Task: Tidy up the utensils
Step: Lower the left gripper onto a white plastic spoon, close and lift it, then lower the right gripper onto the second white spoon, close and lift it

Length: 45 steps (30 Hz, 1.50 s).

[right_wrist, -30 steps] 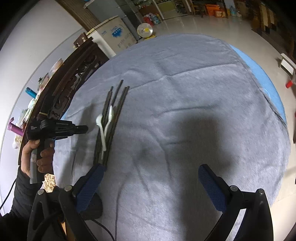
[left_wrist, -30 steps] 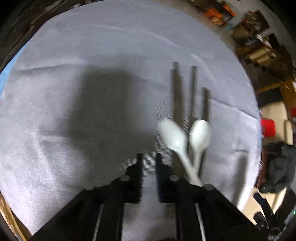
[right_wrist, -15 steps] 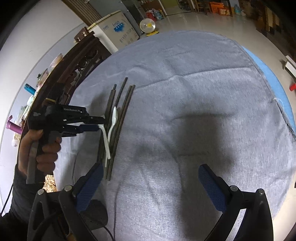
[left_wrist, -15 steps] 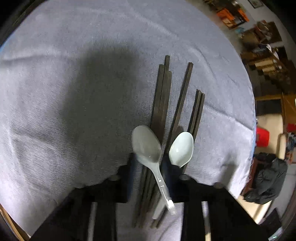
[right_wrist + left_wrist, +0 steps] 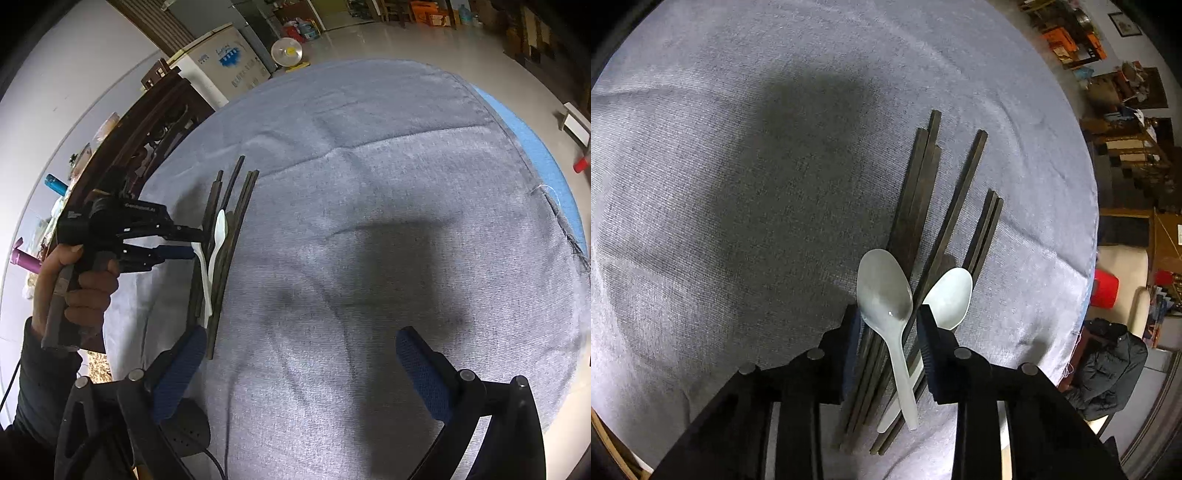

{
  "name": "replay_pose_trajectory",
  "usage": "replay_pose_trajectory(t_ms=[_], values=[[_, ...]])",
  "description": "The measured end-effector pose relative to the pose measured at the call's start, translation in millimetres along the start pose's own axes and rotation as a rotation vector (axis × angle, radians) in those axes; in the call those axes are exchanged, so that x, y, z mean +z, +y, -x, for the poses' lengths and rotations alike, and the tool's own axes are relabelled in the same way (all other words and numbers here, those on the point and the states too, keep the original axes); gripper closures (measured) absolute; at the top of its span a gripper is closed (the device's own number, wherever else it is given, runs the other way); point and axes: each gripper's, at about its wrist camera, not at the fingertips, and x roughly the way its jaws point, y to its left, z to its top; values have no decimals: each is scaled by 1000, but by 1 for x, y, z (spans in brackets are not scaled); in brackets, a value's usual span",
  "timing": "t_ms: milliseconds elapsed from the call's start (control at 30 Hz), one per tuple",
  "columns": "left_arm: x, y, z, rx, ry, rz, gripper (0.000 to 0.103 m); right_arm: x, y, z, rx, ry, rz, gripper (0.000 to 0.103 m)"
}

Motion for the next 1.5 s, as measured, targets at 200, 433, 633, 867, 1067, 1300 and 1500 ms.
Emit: replay_pose_trajectory(t_ms=[200,433,633,867,1067,1300,1500], values=[[2,-13,0,56,-19,-58,74,0,-1,1,-9,-1,-5,0],[0,-13,41,184,-67,-232,74,18,7,3,16,10,20,0],[1,12,53,286,-61,-288,74,67,34,-28,164,93,37,16],[3,13,48,284,-53,-311,74,112,73,-105,184,249,34,48],[3,5,44,276,-61,-337,74,122,101,-141,126,300,84,58],[-10,19,50,263,-67,-337,74,119,113,-167,45,351,106,85],[-13,24,49,254,-74,-339,74,121,104,-168,31,329,81,83]])
